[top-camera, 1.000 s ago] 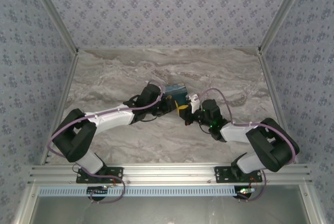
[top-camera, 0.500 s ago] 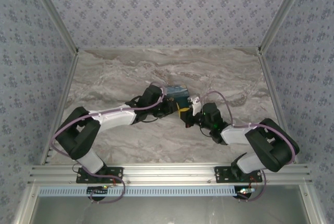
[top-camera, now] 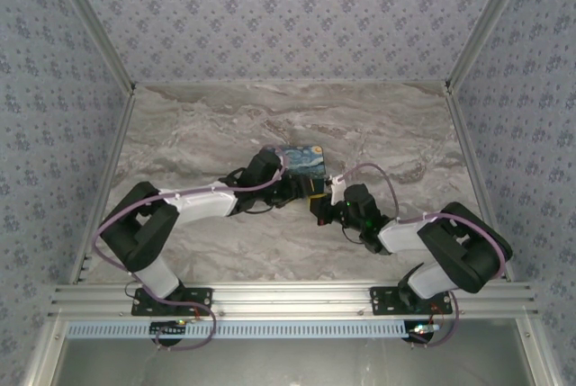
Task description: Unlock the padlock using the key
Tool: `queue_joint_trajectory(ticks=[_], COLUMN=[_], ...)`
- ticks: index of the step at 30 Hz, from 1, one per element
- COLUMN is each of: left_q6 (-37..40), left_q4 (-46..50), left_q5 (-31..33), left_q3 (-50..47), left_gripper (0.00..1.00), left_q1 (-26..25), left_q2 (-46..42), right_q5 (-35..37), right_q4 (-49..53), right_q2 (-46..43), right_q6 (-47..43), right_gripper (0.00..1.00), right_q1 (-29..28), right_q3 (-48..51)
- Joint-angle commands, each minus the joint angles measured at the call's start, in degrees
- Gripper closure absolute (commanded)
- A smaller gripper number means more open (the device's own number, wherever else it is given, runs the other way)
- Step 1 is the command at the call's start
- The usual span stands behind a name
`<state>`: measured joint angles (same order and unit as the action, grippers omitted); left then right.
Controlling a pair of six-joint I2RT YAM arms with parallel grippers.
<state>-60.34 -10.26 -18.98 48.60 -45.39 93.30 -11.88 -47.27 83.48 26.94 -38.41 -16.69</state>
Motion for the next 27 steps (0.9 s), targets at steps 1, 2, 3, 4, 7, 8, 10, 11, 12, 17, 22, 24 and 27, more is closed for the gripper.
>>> queue_joint_trajectory(ticks=[1,2,3,4,7,8,10,11,12,17,22,24,27], left_q6=[1.54,1.62,1.71,1.87,2.86,3.24,4.26,4.27,3.88,-0.88,-4.52,-6.86,-10.06], left_q4=[2.03,2.54,3.18,3.74,5.51,5.52,4.73,3.44,0.89,-10.48,-15.62,-19.12,-23.98], left_q5=[1.53,1.83,2.15,2.40,3.85,4.90,8.79,10.26,11.54,13.49,11.37,10.98,10.52], left_q3=[-1.54,-1.96,-2.53,-3.01,-4.47,-5.31,-7.65,-9.20,-11.20,-19.71,-23.04,-24.73,-26.51], left_gripper=[0.32,0.30,0.29,0.28,0.28,0.28,0.28,0.28,0.27,0.29,0.33,0.36,0.40], left_q1=[0.52,0.58,0.85,0.99,1.87,2.15,2.15,2.15,2.16,2.10,1.14,0.89,0.67], left_q2=[-4.91,-5.84,-7.07,-8.31,-12.56,-14.11,-18.15,-19.89,-21.77,-26.30,-25.17,-23.96,-21.65], right_q5=[1.83,1.90,2.08,1.93,1.82,1.77,1.64,1.45,1.19,0.80,1.08,0.77,0.54], right_q4=[0.90,1.16,1.83,2.21,2.88,2.88,2.10,1.64,1.35,1.19,2.98,3.32,2.52], right_q2=[0.38,0.56,0.69,0.84,1.54,1.77,2.11,2.24,2.22,2.22,2.77,3.03,3.52], right_q6=[4.77,5.27,5.99,6.37,8.25,8.70,10.95,11.77,12.71,16.54,21.58,23.43,25.48], right_gripper=[1.00,1.00,1.00,1.00,1.00,1.00,1.00,1.00,1.00,1.00,1.00,1.00,1.00], right_q1=[-0.77,-0.98,-1.29,-1.48,-2.10,-2.23,-2.69,-2.79,-3.04,-4.18,-4.43,-4.52,-4.78], right_q3=[-0.34,-0.28,-0.43,-0.53,-0.95,-0.89,-0.81,-0.82,-0.80,-1.79,-2.97,-3.39,-3.46])
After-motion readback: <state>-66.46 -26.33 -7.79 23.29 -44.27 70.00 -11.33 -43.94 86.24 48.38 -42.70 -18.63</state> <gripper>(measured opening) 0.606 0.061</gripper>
